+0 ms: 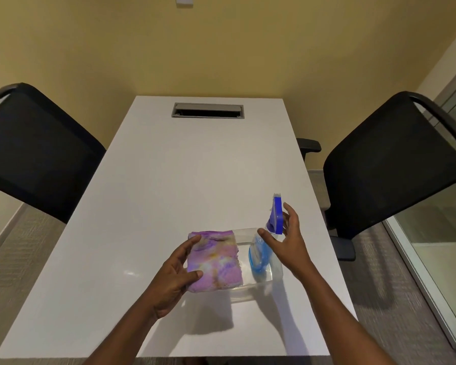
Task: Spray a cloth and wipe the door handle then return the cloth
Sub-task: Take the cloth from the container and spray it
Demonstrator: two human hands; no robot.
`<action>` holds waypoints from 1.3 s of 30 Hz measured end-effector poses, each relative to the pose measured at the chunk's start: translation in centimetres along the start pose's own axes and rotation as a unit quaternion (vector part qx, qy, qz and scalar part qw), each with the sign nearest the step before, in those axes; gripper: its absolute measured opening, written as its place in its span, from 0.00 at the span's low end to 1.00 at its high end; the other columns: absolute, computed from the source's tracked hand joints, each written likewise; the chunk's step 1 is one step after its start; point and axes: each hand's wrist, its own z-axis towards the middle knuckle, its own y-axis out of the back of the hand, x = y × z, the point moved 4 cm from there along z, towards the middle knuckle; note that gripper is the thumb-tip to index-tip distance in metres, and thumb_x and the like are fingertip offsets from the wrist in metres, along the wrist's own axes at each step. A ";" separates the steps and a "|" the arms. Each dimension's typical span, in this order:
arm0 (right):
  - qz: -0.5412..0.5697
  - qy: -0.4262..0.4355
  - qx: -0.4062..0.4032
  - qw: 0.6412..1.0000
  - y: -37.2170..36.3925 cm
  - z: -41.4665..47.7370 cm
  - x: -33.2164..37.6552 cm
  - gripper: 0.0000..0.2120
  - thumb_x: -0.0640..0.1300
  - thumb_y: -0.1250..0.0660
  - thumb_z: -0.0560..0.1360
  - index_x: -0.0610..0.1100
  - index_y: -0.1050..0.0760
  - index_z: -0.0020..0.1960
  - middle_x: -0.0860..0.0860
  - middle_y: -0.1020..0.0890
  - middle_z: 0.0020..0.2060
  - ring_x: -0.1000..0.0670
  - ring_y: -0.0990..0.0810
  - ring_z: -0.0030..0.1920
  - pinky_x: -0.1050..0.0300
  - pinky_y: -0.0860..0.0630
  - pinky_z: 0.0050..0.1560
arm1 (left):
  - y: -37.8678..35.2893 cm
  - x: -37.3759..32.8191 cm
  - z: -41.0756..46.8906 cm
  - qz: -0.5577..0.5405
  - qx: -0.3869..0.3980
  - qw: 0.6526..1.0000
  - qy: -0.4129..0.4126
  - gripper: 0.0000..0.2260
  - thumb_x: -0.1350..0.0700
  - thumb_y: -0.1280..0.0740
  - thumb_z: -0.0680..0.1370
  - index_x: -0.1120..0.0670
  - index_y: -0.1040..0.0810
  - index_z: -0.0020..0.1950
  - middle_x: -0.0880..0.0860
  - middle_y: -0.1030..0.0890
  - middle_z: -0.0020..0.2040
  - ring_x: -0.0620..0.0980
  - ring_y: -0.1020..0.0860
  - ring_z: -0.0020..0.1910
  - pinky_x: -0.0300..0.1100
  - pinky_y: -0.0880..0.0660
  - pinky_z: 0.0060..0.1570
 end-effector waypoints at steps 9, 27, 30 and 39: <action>0.004 -0.005 0.069 0.998 -1.3 2.9 -1.0 0.29 0.51 0.32 0.73 0.44 0.37 0.70 0.61 0.28 0.61 0.48 0.24 0.60 0.54 0.24 0.61 | 0.7 -1.5 0.5 0.012 -0.031 0.999 -0.027 0.35 0.63 0.24 0.63 0.47 0.29 0.69 0.43 0.28 0.69 0.46 0.25 0.65 0.43 0.21 0.52; -0.096 0.125 0.077 0.984 -0.6 1.2 15.4 0.22 0.59 0.39 0.70 0.44 0.29 0.54 0.52 0.20 0.36 0.61 0.20 0.39 0.74 0.25 0.38 | 2.2 -6.3 3.9 0.054 -0.008 0.996 -0.073 0.38 0.68 0.27 0.65 0.44 0.31 0.71 0.45 0.26 0.69 0.53 0.22 0.63 0.40 0.21 0.50; -0.115 0.080 0.121 0.983 -1.6 0.1 16.2 0.16 0.62 0.39 0.68 0.52 0.29 0.47 0.53 0.20 0.33 0.60 0.20 0.37 0.69 0.24 0.36 | 2.4 -7.1 4.3 0.053 -0.011 0.995 -0.084 0.38 0.69 0.29 0.66 0.43 0.32 0.71 0.44 0.26 0.69 0.53 0.22 0.62 0.40 0.21 0.51; -0.102 -0.090 0.235 0.962 -5.6 -2.7 12.3 0.28 0.65 0.34 0.68 0.38 0.24 0.41 0.45 0.18 0.33 0.50 0.21 0.35 0.48 0.21 0.47 | 2.9 -8.0 5.0 0.075 0.003 0.993 -0.091 0.39 0.71 0.28 0.69 0.41 0.35 0.72 0.46 0.29 0.70 0.53 0.23 0.64 0.47 0.22 0.58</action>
